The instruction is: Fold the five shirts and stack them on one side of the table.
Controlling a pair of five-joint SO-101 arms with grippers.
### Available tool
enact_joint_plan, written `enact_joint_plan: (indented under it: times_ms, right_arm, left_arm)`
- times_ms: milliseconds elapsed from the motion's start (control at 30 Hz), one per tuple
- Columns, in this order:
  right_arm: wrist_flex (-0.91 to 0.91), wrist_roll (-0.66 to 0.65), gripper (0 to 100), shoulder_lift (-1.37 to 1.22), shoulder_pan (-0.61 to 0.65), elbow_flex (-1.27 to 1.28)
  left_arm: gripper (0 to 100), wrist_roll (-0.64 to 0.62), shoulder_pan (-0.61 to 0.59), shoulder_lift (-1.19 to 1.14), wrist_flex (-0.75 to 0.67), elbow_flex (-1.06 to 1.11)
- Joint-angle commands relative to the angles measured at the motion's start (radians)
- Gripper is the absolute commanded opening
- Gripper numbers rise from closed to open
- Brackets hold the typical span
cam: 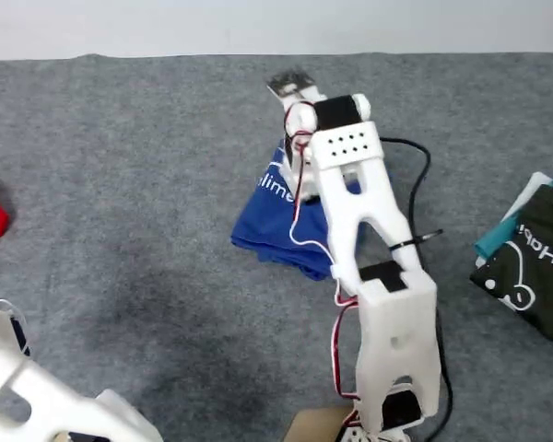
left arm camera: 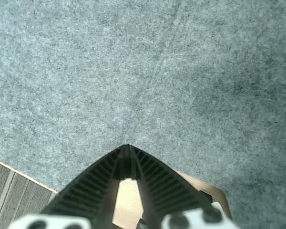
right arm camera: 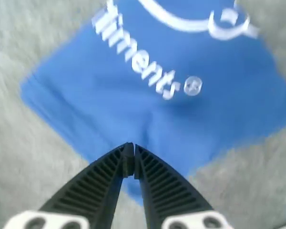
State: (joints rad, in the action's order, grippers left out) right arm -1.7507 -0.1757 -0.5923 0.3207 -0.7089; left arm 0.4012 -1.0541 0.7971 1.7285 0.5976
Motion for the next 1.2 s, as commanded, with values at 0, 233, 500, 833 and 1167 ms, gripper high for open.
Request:
enact_joint_plan:
  times_ms: [0,233,500,833,1167]
  right_arm:
    - [-0.033,-0.003,0.9,0.104,-0.035,0.123]
    - [-0.007,0.000,0.9,0.104,-0.038,0.404]
    - [-0.010,-0.002,0.9,0.116,-0.016,0.377]
    - [-0.036,0.058,0.9,0.259,-0.002,0.095]
    - [-0.036,0.365,6.1,0.246,-0.087,0.091]
  left_arm:
    - [0,0.011,0.005,0.018,0.002,-0.005]
    - [0,0.009,0.006,0.017,0.002,-0.004]
    - [0,0.009,0.006,0.017,0.002,-0.004]
    - [0,0.009,0.006,0.017,0.002,-0.004]
    - [0,0.009,0.006,0.017,0.002,-0.004]
